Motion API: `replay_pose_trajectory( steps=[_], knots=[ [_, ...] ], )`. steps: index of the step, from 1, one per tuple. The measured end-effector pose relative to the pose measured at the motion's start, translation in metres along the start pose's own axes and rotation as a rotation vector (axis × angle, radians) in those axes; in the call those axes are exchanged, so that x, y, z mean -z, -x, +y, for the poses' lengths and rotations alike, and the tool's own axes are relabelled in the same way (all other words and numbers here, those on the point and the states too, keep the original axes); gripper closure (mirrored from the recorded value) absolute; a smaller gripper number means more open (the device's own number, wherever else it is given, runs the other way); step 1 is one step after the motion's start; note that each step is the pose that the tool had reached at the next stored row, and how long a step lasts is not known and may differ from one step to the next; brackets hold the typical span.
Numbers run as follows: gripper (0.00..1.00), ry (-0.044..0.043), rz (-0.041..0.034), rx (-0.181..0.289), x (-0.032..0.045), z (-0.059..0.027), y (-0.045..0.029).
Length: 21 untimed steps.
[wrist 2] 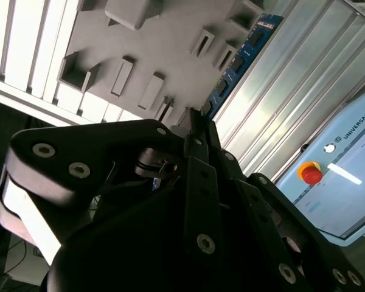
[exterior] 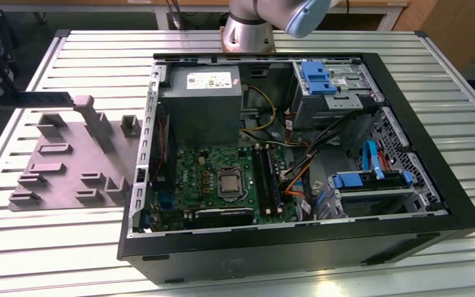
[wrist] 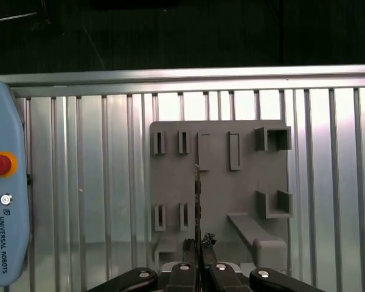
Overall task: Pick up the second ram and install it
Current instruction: 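Pick up the second ram and move it above second insertion slot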
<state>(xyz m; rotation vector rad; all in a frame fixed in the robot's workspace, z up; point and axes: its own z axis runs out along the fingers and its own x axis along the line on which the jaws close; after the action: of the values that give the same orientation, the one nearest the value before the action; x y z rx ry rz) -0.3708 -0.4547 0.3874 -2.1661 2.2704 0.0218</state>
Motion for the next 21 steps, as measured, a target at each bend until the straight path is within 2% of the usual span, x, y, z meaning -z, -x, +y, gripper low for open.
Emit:
replay_pose_trajectory(
  steps=[21],
  knots=[
    [0.86,0.0000,0.0000,0.000,0.0002,-0.0244,0.0012]
  ],
)
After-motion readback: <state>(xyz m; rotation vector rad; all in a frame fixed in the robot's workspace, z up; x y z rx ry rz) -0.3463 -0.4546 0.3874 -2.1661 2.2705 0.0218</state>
